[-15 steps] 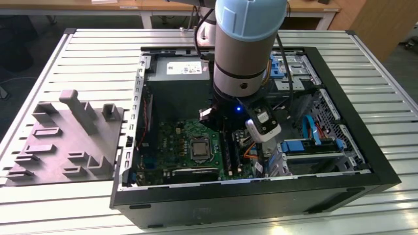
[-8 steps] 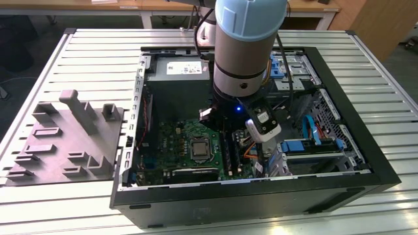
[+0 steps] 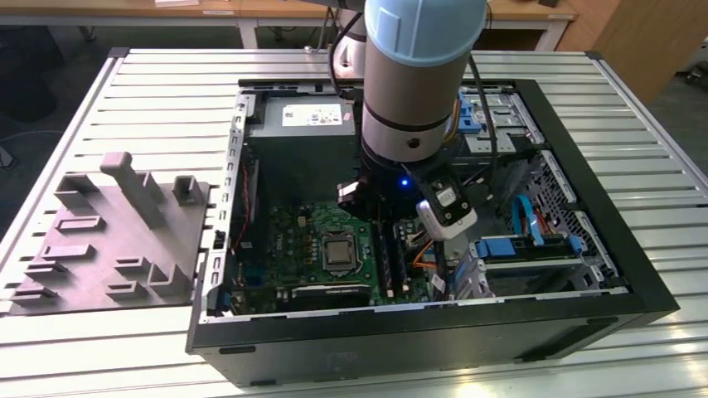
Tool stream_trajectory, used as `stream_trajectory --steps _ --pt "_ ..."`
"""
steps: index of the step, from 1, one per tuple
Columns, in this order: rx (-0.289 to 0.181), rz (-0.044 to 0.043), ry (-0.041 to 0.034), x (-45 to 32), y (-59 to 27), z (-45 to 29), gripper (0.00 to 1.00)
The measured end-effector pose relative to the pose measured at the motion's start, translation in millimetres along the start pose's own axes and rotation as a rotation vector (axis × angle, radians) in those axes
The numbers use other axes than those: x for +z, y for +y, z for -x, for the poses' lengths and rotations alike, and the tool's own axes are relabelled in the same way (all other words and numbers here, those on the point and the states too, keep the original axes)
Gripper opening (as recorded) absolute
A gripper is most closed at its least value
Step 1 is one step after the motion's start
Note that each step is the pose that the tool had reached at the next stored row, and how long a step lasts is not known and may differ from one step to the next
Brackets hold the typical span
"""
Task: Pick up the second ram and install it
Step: 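Press down the second ram until it locks into place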
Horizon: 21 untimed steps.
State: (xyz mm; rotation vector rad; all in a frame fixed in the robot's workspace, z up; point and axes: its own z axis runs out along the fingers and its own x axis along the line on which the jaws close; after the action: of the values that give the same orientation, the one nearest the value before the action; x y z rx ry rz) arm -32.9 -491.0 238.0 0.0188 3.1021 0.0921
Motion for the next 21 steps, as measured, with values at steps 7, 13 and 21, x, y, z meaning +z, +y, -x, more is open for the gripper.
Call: stream_trajectory --steps 7,13,21 --pt "0.0 0.0002 0.0 0.2 3.7 -0.1 0.1" --pt "0.0 0.0002 0.0 0.4 7.4 -0.2 0.1" --pt "0.001 0.0002 0.0 0.8 13.9 -0.3 0.1"
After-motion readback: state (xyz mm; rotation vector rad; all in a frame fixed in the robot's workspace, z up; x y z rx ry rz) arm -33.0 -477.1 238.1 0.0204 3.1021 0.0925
